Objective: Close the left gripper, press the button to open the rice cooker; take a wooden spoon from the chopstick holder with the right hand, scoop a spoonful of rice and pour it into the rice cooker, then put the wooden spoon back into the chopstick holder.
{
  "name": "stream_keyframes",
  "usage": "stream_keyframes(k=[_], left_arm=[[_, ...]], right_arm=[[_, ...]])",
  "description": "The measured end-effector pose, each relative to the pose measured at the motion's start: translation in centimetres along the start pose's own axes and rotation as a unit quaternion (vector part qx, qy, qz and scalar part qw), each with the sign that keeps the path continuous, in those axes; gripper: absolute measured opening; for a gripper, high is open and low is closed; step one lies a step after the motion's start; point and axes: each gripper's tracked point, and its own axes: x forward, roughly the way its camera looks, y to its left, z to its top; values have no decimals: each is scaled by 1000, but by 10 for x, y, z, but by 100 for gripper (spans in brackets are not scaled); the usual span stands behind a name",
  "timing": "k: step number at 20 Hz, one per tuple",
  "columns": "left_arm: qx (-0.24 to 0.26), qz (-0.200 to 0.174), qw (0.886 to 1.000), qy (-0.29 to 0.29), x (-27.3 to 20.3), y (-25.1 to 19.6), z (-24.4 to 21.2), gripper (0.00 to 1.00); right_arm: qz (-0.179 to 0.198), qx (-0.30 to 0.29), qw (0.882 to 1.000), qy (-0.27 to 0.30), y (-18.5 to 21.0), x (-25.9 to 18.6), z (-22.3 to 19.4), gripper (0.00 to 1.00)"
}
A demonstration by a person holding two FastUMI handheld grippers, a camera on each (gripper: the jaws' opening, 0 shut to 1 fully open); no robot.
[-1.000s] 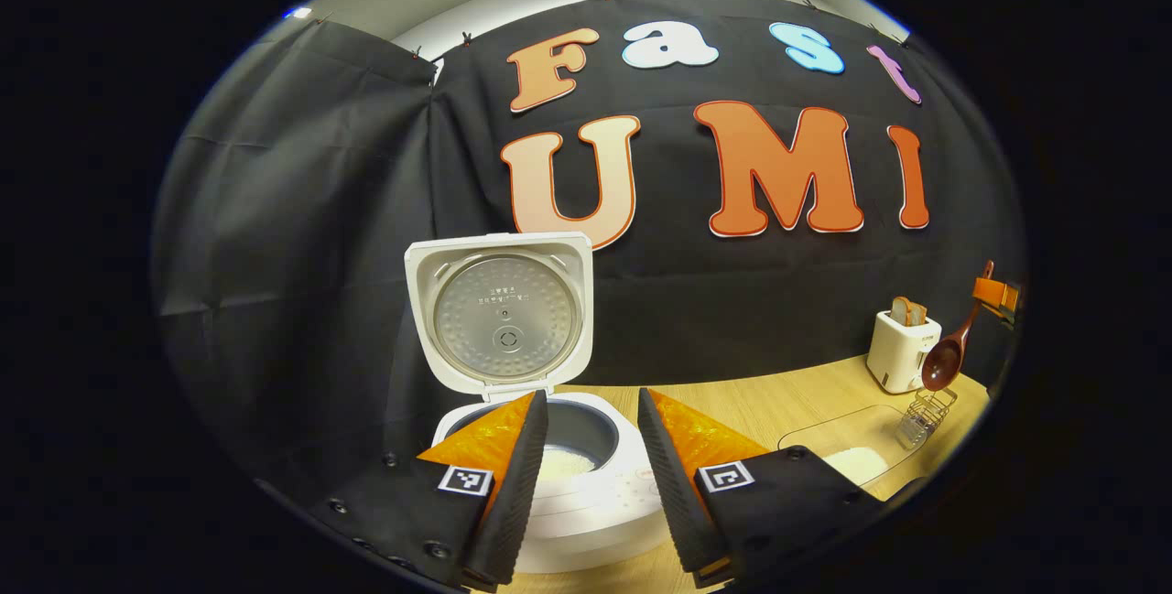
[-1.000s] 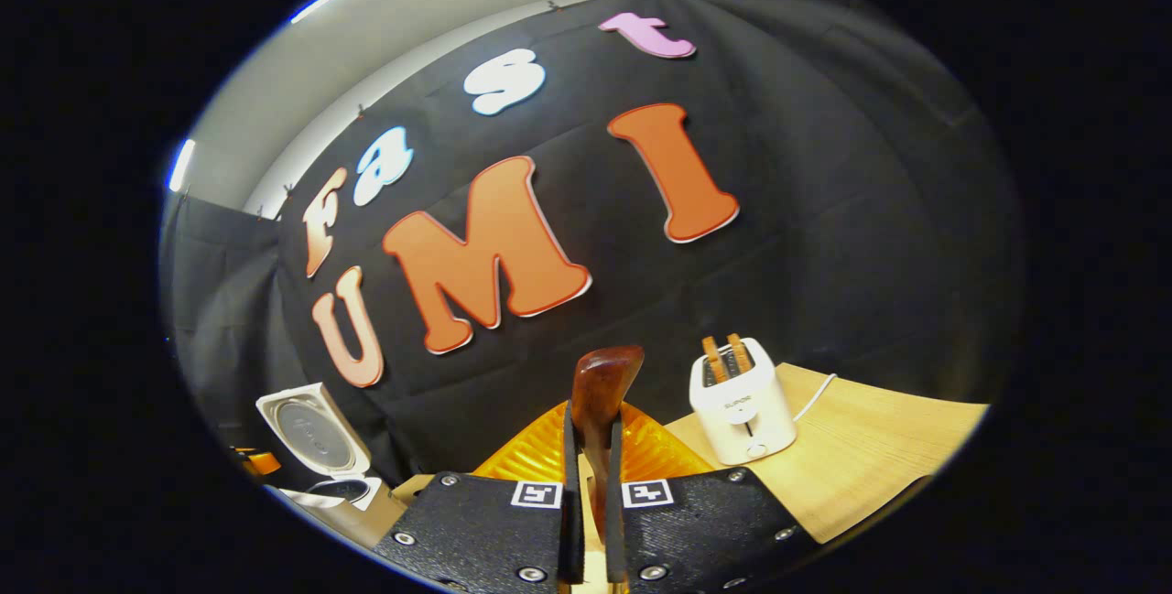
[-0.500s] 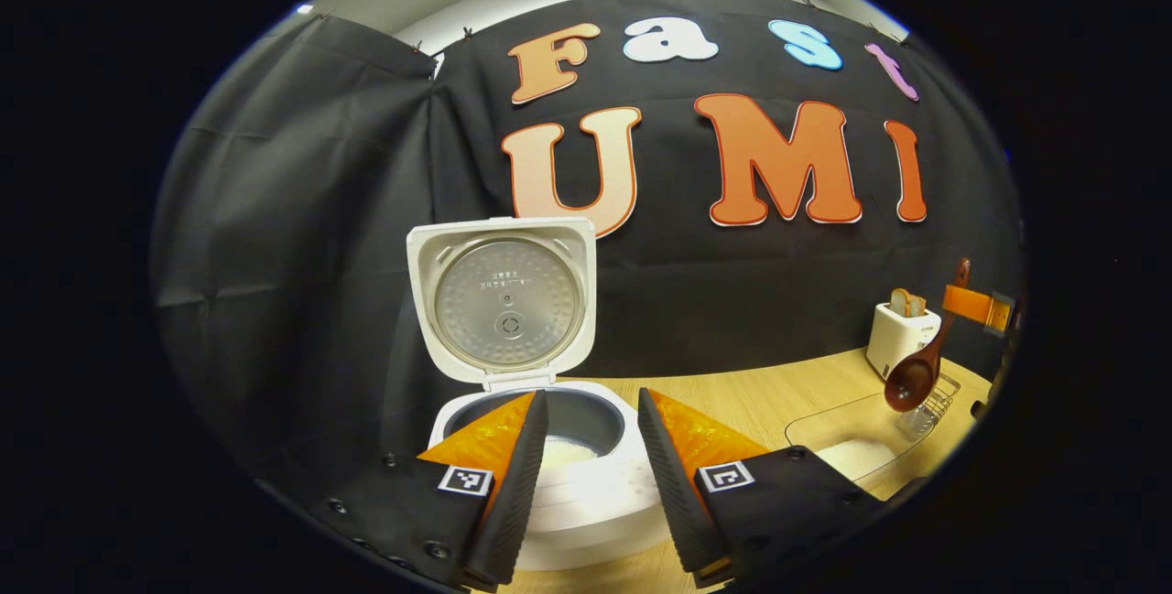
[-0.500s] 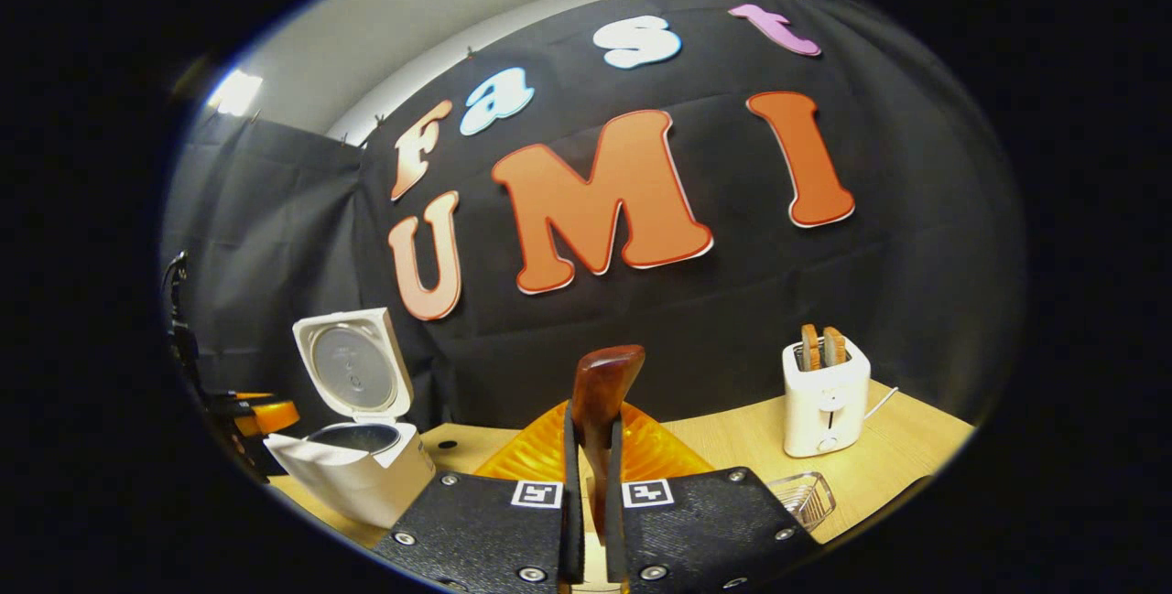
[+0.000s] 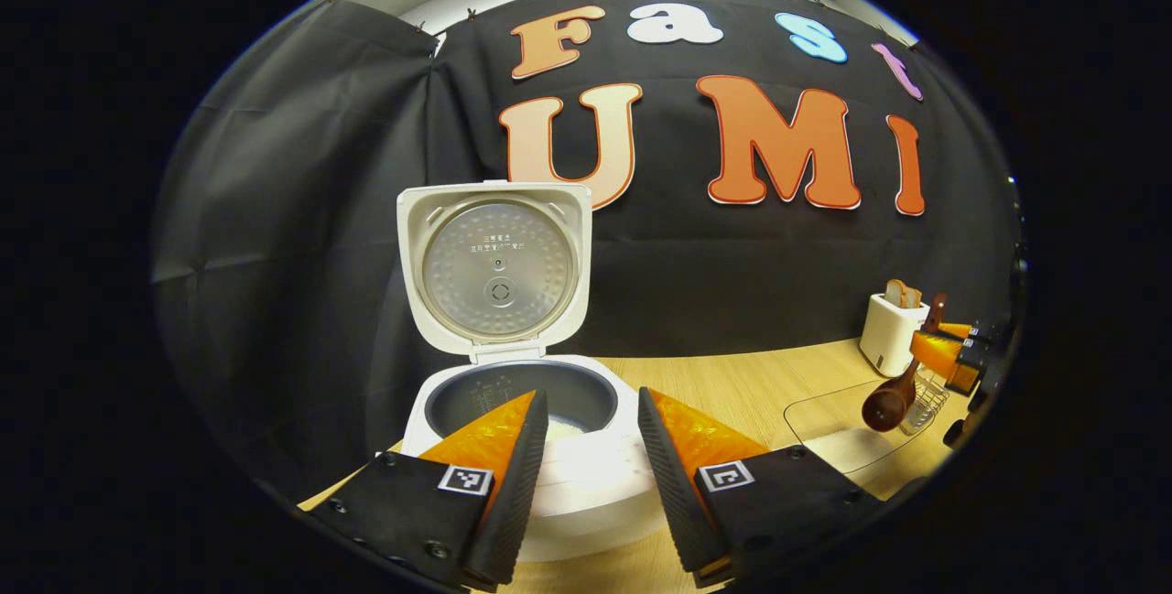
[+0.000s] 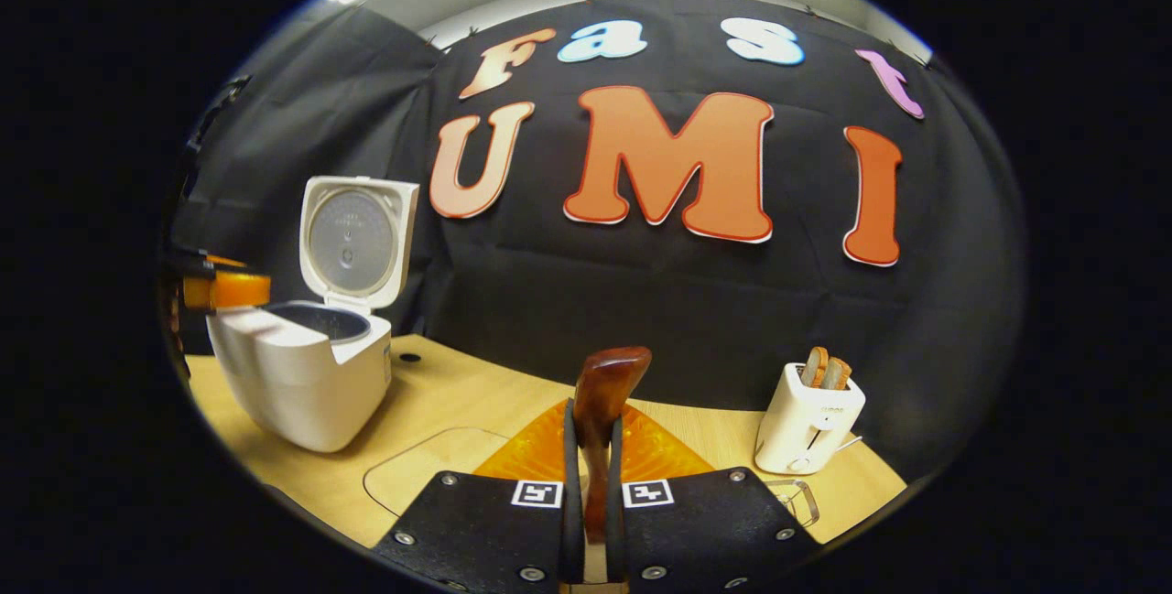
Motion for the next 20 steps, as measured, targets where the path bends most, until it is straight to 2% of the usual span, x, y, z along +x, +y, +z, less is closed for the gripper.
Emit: stream_keyframes(k=[3,5,8,11,15,20], left_arm=[[-2,-2,1000,6,3,1,-5,68],[-3,-2,1000,9,2,0,-11,68],[-6,1,1000,14,2,3,-14,67],[-10,-1,1000,13,1,3,-15,67],[-13,-6,1000,12,1,-1,-15,67],[-18,-5,1000,12,-2,1,-17,68]], right_arm=[[3,-29,999,38,10,4,-25,10],[0,-19,999,46,14,1,-29,9],[-3,37,997,63,13,-5,-34,10],[11,112,990,90,17,-5,-45,10],[10,220,970,100,16,-7,-46,10],[-6,314,942,117,13,-3,-52,10]])
